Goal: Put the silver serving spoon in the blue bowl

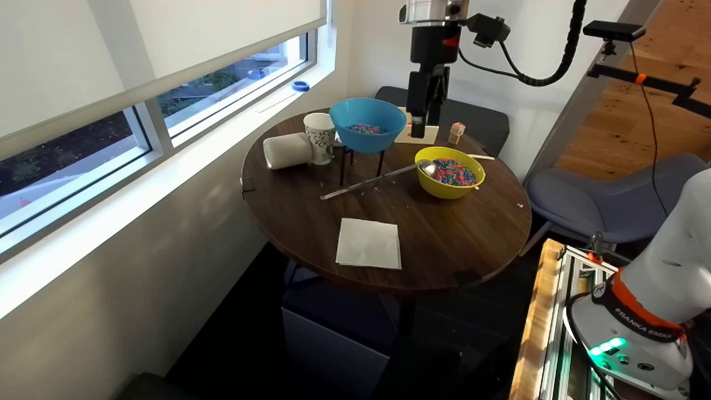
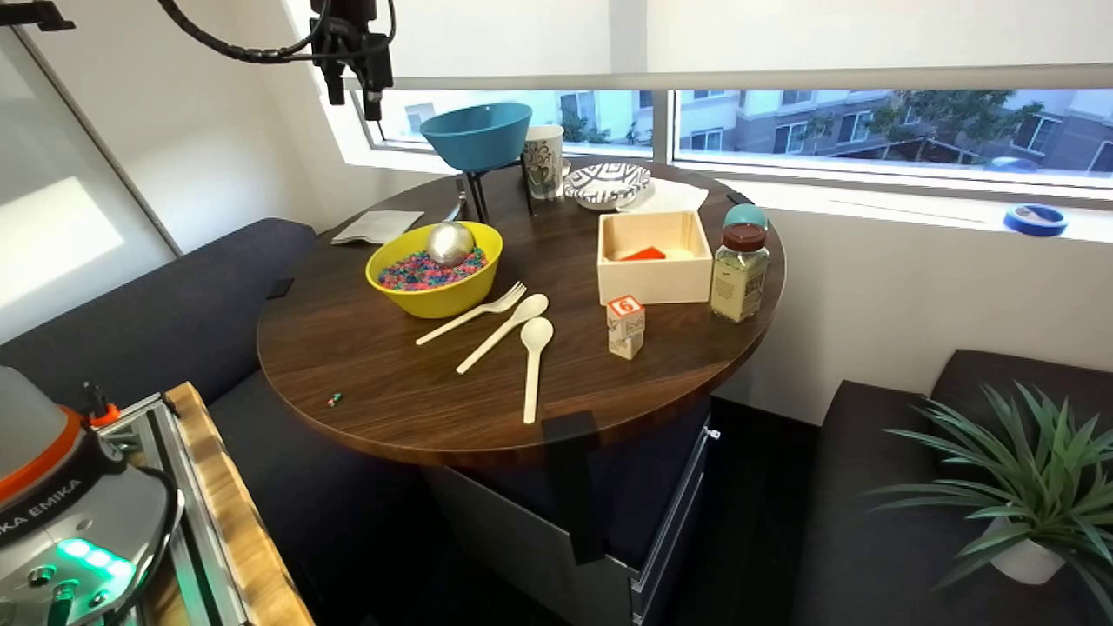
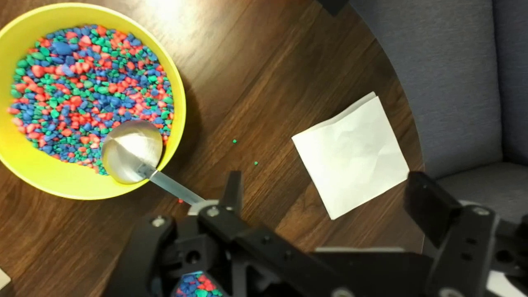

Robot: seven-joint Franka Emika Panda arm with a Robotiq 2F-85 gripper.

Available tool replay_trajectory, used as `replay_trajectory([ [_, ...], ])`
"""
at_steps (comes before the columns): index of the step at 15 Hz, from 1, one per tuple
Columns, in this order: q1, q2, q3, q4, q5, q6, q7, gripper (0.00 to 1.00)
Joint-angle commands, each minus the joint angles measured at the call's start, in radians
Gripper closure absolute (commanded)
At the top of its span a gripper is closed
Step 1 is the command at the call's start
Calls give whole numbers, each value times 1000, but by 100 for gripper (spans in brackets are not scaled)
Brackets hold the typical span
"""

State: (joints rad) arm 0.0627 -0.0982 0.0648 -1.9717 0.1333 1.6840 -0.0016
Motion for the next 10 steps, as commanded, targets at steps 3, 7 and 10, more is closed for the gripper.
replay_trajectory([
  [3,24,-56,45,-115,-74,117,143,0],
  [7,32,-130,66,-214,-127,207,192,0],
  [10,21,-160,60,-314,-131,352,194,0],
])
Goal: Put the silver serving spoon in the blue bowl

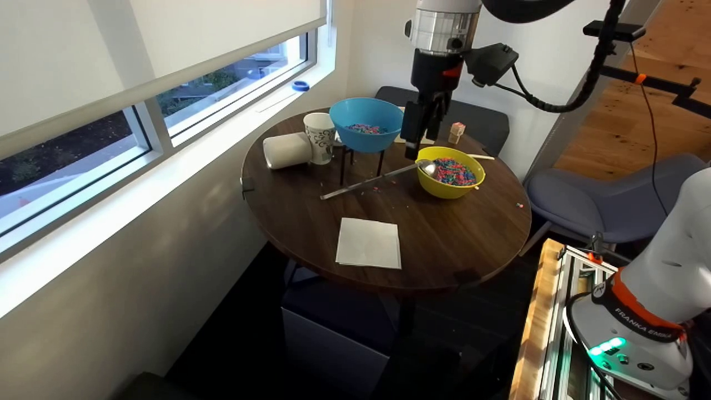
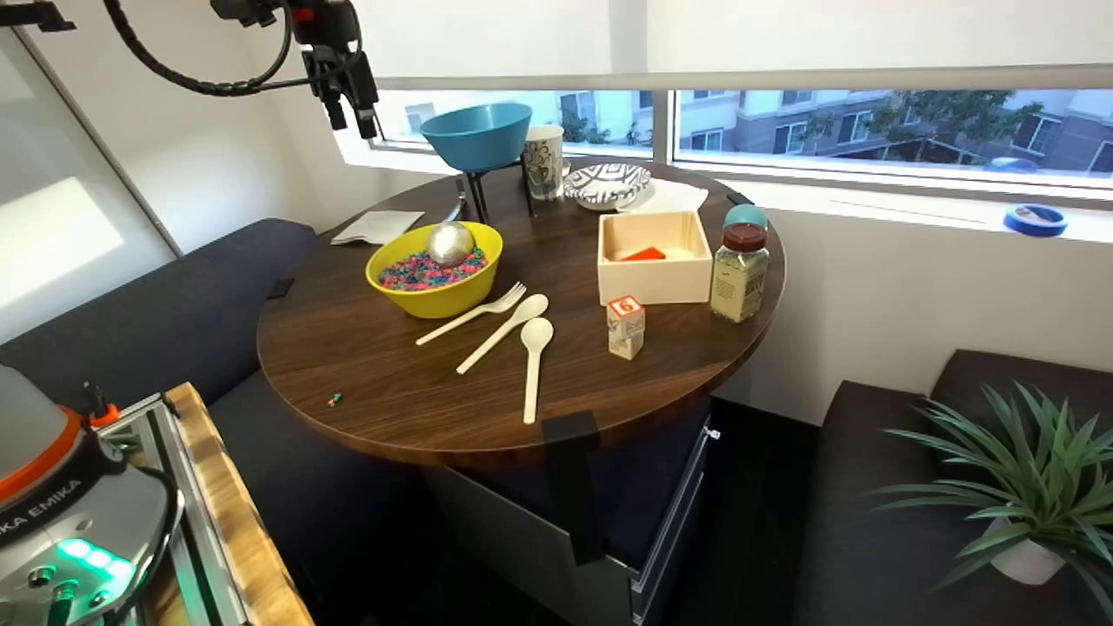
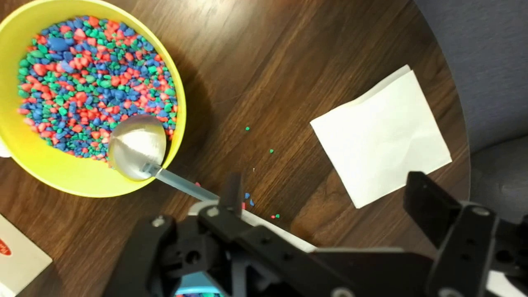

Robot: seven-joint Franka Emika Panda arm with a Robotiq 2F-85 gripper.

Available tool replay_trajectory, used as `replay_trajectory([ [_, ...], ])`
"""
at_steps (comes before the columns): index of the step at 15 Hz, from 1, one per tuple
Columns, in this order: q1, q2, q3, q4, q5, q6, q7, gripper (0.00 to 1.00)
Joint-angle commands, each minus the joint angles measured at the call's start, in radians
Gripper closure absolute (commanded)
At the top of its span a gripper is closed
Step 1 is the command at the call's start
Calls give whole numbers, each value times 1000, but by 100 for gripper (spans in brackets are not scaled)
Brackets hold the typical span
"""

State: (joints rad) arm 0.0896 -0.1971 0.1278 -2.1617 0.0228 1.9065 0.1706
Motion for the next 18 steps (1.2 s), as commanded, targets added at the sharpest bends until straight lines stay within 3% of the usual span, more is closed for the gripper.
replay_trajectory([
  [1,-8,-61,-7,-152,-12,182,15,0],
  [6,-13,0,-25,-234,21,409,-5,0],
  [10,-8,59,-40,-248,61,525,-33,0],
  [15,3,117,-52,-245,201,551,-139,0],
  [18,-5,147,-47,-239,209,538,-137,0],
])
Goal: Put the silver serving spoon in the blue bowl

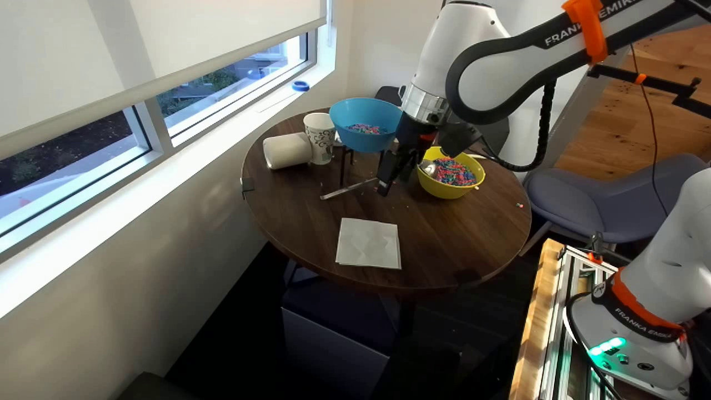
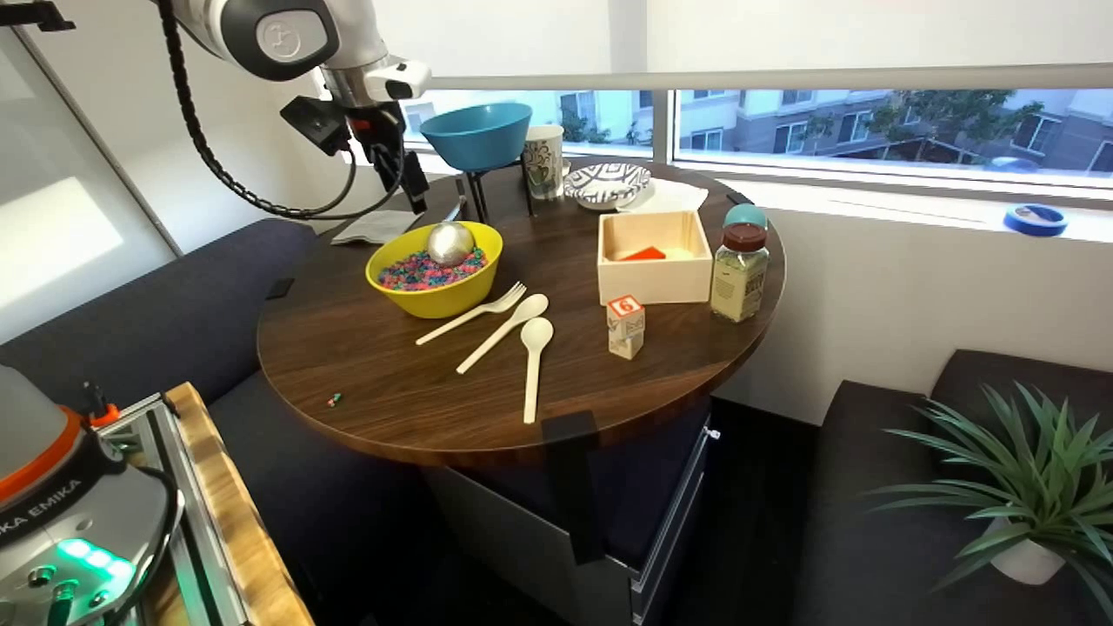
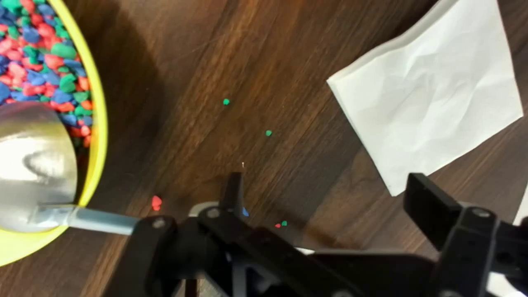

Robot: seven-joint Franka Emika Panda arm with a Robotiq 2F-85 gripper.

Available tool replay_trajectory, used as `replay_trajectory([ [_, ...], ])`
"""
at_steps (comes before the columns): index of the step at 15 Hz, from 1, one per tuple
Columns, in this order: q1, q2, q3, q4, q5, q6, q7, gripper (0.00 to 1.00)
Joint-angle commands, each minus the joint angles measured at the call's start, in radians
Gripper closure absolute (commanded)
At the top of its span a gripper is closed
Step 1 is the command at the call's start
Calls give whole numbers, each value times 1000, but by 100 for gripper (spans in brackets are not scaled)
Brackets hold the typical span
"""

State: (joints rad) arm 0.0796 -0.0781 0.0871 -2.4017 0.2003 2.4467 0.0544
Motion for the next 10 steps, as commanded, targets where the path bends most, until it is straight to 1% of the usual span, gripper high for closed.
replay_trajectory([
  [1,3,38,-6,3,25,-8,-8,0],
  [5,-2,74,-7,14,7,-30,20,0],
  [7,-4,87,-9,16,-9,-29,37,9],
  [8,-6,88,-11,14,-14,-24,49,16],
  [9,-7,91,-14,15,-12,-24,54,15],
  [10,-8,93,-16,16,-15,-25,63,36],
])
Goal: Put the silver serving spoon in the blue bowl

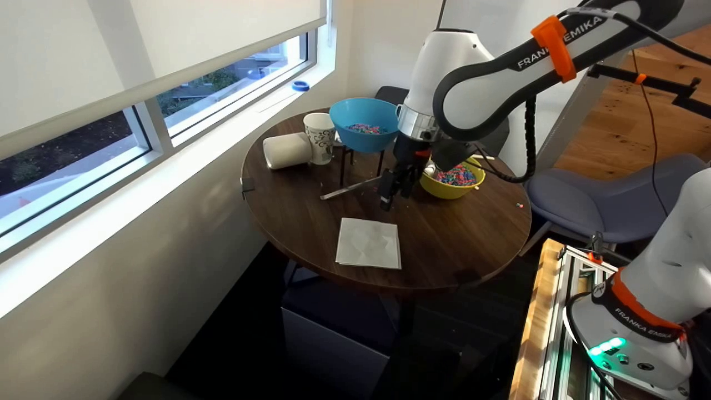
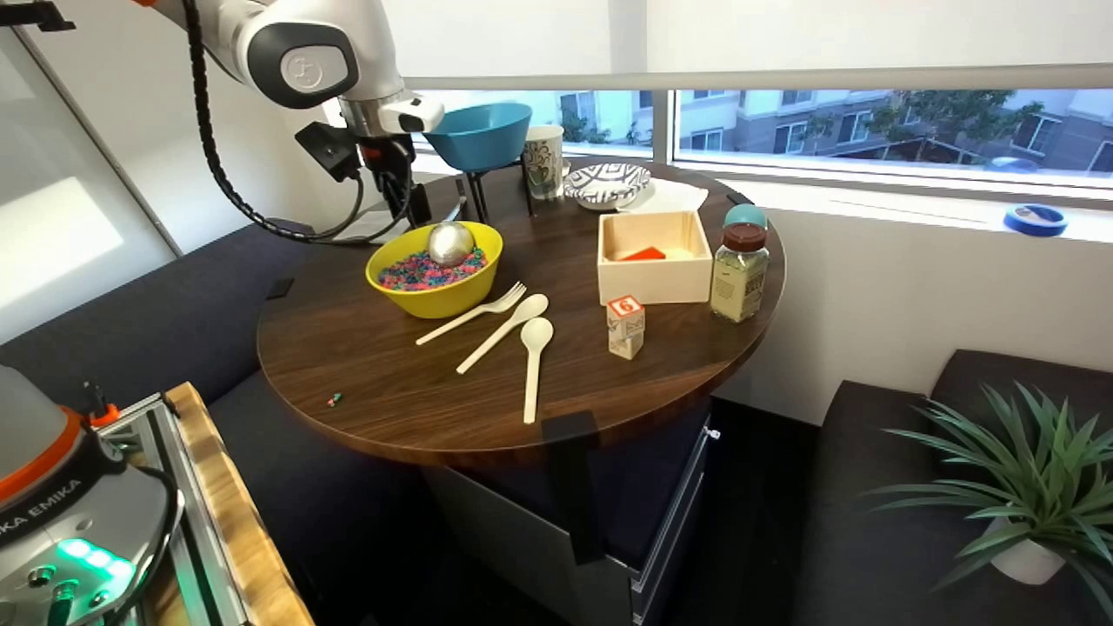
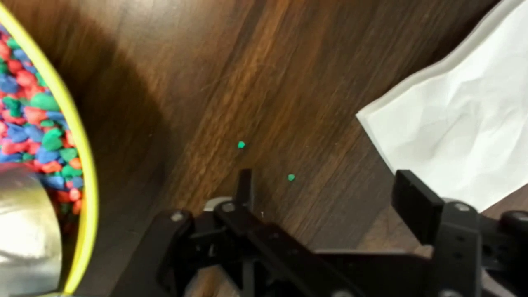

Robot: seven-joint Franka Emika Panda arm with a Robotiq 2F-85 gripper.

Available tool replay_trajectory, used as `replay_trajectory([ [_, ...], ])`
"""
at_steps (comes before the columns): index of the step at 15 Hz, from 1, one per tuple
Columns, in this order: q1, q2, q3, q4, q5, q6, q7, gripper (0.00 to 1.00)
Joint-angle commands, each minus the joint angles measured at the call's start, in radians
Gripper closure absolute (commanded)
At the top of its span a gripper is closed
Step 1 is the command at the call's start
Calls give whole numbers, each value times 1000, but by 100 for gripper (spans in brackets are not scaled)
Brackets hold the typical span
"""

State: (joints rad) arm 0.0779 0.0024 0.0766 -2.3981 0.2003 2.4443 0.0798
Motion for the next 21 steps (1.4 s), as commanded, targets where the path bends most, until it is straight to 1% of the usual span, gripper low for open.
replay_trajectory([
  [1,-7,15,-7,13,-18,-24,46,39],
  [2,-8,15,-9,14,-19,-28,52,32],
  [4,-9,14,-10,15,-24,-37,59,44],
  [5,-11,14,-11,15,-38,-41,75,37],
  [6,-11,14,-12,16,-40,-48,78,38],
  [7,-11,13,-11,18,-50,-55,90,44],
  [9,-11,15,-11,23,-85,-73,124,45],
  [10,-11,16,-11,27,-100,-87,140,36],
  [13,-9,16,-9,46,-150,-124,190,32],
  [15,-9,21,-9,57,-166,-136,206,43],
  [17,-7,30,-7,67,-168,-136,212,42],
  [18,-6,34,-5,71,-164,-134,210,46],
  [21,-2,50,-3,81,-160,-122,219,42],
])
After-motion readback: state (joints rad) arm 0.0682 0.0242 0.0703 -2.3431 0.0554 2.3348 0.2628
